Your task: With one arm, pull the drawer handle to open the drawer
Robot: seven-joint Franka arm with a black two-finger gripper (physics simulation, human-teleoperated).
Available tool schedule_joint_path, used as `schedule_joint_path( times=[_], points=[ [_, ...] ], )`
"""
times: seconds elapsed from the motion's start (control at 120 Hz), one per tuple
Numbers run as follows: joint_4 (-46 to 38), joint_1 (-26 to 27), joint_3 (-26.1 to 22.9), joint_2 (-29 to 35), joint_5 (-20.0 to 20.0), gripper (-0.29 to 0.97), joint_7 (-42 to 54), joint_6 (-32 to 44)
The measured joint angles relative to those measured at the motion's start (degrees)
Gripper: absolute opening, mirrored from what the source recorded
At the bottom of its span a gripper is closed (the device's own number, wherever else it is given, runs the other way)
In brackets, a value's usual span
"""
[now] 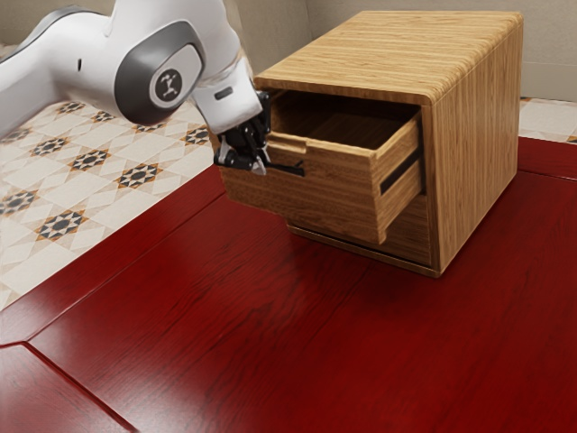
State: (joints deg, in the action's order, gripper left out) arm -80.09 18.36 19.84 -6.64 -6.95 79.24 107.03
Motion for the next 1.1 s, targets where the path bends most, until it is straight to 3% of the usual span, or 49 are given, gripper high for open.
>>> schedule_joint_path(
  times=[0.192,0.308,0.8,0.892,0.933,1.008,1.1],
  points=[
    [-3.9,1.5,0.9,3.6,0.1,0.01,0.0,-0.2],
    [-4.9,2.2,1.7,4.1,0.1,-0.04,0.0,-0.1],
    [-12.6,5.2,3.6,11.9,-0.2,-0.02,0.1,-0.2],
    [-12.7,5.7,3.8,14.1,-0.1,0.12,0.1,-2.6],
    [-11.5,1.6,2.6,16.5,-0.1,0.22,0.0,-5.3],
    [-4.0,-2.8,-0.5,20.0,-0.1,0.35,-1.0,-12.5],
    [7.0,-3.4,-7.6,21.2,-0.1,0.46,-5.4,-22.0]
  ],
)
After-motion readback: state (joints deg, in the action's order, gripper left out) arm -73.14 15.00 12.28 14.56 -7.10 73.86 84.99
